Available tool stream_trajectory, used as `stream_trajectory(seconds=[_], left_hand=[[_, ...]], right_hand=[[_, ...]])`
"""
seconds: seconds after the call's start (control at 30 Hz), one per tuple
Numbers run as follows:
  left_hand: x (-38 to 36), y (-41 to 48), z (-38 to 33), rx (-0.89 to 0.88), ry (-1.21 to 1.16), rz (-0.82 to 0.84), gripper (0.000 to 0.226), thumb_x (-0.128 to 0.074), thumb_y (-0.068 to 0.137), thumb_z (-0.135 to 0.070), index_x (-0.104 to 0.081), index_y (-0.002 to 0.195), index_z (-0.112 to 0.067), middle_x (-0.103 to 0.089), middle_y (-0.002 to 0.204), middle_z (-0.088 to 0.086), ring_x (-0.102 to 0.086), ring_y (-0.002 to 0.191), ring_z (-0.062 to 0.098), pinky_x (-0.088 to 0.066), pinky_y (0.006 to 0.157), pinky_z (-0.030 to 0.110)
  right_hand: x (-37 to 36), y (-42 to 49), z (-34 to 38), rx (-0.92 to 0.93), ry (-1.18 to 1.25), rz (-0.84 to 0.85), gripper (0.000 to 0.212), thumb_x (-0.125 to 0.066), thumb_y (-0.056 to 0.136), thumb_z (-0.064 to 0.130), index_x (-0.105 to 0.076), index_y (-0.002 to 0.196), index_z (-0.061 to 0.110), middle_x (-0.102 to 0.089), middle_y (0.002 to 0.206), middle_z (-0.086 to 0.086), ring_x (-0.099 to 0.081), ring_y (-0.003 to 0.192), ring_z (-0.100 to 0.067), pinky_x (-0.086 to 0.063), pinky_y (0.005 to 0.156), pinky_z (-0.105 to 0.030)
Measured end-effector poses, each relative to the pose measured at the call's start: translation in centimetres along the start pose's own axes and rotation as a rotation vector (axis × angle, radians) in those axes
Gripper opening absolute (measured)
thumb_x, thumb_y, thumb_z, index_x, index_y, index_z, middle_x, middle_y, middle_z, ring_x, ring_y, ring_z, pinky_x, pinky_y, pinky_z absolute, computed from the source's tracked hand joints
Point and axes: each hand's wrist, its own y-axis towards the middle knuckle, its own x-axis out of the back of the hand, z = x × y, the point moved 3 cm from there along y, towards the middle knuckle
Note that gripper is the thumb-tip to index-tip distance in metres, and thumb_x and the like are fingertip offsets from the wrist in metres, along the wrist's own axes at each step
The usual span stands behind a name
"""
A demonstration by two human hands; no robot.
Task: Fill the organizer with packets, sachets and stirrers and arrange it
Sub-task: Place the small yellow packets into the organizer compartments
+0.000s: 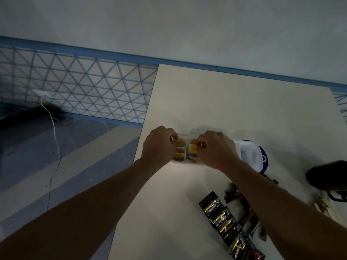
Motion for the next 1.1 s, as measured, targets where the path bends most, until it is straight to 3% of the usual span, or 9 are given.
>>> stream_trajectory(seconds=[0.13,0.3,0.53,0.73,0.87,1.1], left_hand=[[-0.1,0.0,0.0,-0.008,0.001,0.004,0.015,-0.068,0.088,-0.026,-0.074,0.099,-0.018,-0.065,0.092,0.001,-0.061,0.073,0.012,-0.037,0.056,0.016],[-0.2,-0.1,0.1,-0.012,-0.003,0.011,0.014,-0.068,0.087,-0.024,-0.074,0.098,-0.018,-0.065,0.09,0.002,-0.062,0.073,0.014,-0.048,0.06,0.024],[0.3,-0.1,-0.2,-0.019,-0.023,-0.001,0.014,-0.069,0.087,-0.025,-0.074,0.098,-0.017,-0.066,0.09,0.001,-0.06,0.072,0.01,-0.036,0.056,0.014],[0.5,-0.2,-0.3,-0.042,-0.027,0.003,0.016,-0.069,0.087,-0.026,-0.074,0.099,-0.016,-0.067,0.091,0.002,-0.06,0.072,0.01,-0.04,0.06,0.016],[0.6,-0.5,-0.3,-0.037,-0.02,-0.002,0.015,-0.068,0.088,-0.026,-0.074,0.098,-0.016,-0.066,0.09,0.002,-0.06,0.071,0.01,-0.038,0.058,0.016],[1.2,-1.0,-0.7,-0.061,-0.027,-0.007,0.013,-0.067,0.088,-0.024,-0.074,0.096,-0.017,-0.066,0.089,0.001,-0.059,0.072,0.009,-0.036,0.057,0.014]], right_hand=[[-0.1,0.0,-0.2,0.0,0.011,-0.023,0.02,-0.055,0.084,0.018,-0.073,0.087,0.027,-0.062,0.086,0.009,-0.06,0.079,-0.017,-0.042,0.063,-0.027],[-0.4,-0.2,-0.2,-0.001,0.001,0.016,0.022,-0.065,0.082,0.024,-0.071,0.103,0.029,-0.062,0.091,0.008,-0.061,0.083,-0.018,-0.053,0.073,-0.033],[0.5,-0.6,-0.5,-0.006,0.027,-0.008,0.027,-0.067,0.075,0.025,-0.068,0.101,0.031,-0.057,0.079,0.013,-0.057,0.076,-0.013,-0.038,0.06,-0.024],[1.0,-1.3,-0.8,-0.013,0.065,-0.021,0.025,-0.067,0.073,0.023,-0.07,0.097,0.03,-0.055,0.072,0.012,-0.052,0.069,-0.009,-0.029,0.054,-0.02],[1.2,-1.6,-0.9,-0.036,0.104,-0.024,0.022,-0.065,0.074,0.022,-0.07,0.095,0.03,-0.056,0.07,0.012,-0.051,0.067,-0.005,-0.03,0.054,-0.021],[1.9,-2.3,-0.8,-0.094,0.121,-0.061,0.021,-0.061,0.081,0.023,-0.071,0.098,0.029,-0.064,0.077,0.014,-0.058,0.075,-0.011,-0.037,0.06,-0.024]])
